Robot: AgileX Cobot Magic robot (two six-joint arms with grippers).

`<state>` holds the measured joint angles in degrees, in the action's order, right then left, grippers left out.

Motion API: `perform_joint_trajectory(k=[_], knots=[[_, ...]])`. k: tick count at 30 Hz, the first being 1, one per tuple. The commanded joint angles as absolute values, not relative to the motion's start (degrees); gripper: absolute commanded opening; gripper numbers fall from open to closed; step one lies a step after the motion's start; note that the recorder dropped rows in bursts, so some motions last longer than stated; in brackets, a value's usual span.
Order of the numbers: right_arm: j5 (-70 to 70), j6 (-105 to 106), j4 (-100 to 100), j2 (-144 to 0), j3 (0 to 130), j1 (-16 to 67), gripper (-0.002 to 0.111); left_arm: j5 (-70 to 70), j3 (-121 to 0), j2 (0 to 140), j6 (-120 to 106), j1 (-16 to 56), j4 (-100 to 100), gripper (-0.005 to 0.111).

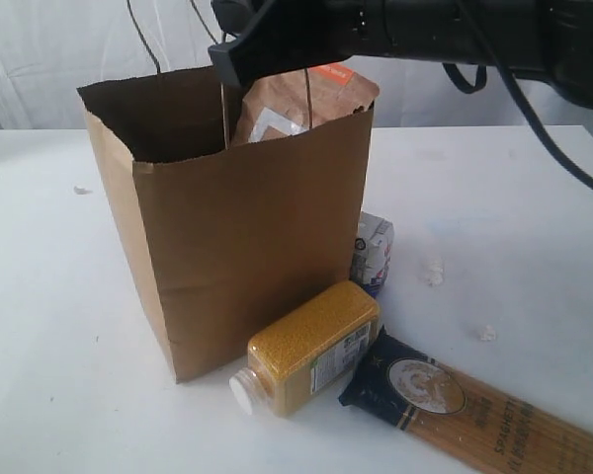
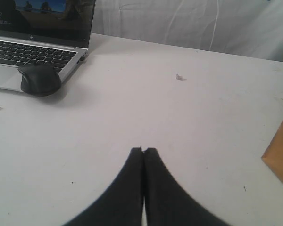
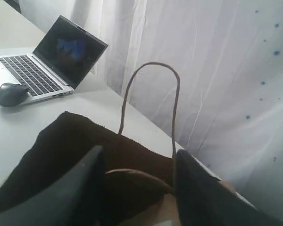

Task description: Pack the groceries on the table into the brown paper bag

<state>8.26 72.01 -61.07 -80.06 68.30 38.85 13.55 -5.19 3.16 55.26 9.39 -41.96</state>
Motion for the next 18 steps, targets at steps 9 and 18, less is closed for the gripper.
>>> perform_joint_trajectory(k=[9, 18], knots=[[7.2, 71.7, -59.8, -70.0, 68.6, 38.7, 0.036, 13.4, -5.1, 2.7, 55.4, 9.3, -42.7, 0.000], [3.2, 71.7, -46.1, -66.4, 66.4, 33.3, 0.006, 13.4, -5.1, 2.7, 55.4, 9.3, -42.7, 0.000]])
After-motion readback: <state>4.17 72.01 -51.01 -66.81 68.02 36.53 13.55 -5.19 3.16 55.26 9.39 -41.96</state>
